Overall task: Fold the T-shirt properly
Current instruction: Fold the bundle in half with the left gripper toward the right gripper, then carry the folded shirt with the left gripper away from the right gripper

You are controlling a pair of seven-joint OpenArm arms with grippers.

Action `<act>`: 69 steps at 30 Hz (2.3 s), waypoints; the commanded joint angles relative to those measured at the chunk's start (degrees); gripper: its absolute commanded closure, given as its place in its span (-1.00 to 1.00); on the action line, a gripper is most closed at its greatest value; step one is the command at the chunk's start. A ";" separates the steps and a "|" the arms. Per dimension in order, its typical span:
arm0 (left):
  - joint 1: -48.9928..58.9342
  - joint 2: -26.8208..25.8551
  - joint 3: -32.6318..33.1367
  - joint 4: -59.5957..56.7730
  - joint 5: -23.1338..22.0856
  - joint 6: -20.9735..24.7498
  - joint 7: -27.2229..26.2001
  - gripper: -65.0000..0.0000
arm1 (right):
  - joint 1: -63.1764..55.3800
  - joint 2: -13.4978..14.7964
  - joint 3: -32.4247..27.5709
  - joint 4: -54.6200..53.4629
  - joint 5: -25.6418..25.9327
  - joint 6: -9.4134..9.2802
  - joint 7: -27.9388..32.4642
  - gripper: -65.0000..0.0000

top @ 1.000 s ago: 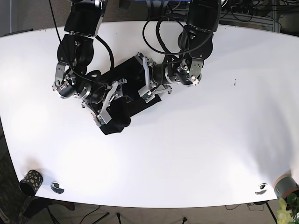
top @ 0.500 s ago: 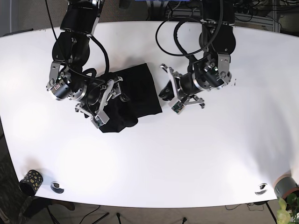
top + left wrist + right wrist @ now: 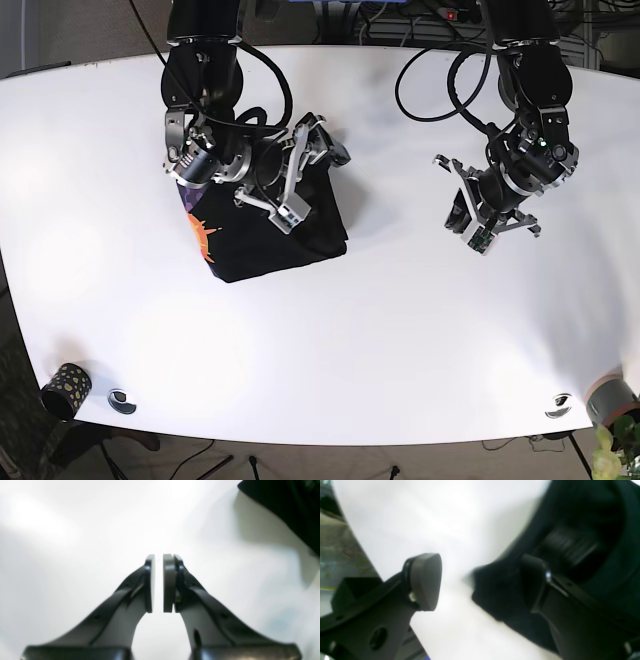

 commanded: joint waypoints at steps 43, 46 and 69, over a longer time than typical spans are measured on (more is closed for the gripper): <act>-11.49 11.91 29.82 -26.98 -1.38 -0.06 -5.02 0.87 | 24.81 7.89 23.32 -39.63 -10.52 0.30 21.51 0.50; -11.67 9.45 29.82 -29.17 -1.38 -0.06 -7.13 0.87 | 24.81 8.33 22.62 -43.59 -11.67 0.30 25.99 0.50; -14.66 -3.56 18.57 -10.54 -1.47 -0.06 -4.84 0.87 | 20.42 12.37 21.39 -25.21 -5.34 0.30 15.09 0.50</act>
